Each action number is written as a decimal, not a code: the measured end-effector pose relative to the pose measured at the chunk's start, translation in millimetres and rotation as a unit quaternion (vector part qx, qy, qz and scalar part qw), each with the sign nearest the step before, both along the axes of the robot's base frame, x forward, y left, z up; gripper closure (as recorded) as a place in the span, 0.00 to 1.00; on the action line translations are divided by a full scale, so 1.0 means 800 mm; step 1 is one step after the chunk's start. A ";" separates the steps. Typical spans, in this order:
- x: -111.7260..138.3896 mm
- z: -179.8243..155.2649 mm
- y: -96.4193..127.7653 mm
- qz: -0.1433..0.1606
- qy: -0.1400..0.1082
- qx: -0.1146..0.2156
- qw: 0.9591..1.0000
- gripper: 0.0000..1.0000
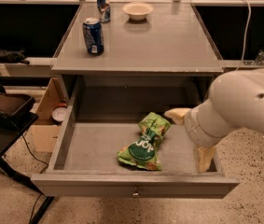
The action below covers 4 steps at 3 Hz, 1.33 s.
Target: Pick green rice chip bag from top drawer and place on counter
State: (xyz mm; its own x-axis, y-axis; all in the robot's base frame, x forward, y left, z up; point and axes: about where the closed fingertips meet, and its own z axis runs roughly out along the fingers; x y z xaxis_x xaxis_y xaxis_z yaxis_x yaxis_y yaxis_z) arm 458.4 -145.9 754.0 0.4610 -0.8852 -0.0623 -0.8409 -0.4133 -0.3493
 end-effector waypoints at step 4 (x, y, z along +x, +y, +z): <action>0.097 -0.099 0.040 0.176 -0.021 -0.120 0.977 0.00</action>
Offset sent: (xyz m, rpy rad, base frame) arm 0.0768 0.0280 -0.0786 -0.2465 -0.0564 0.3751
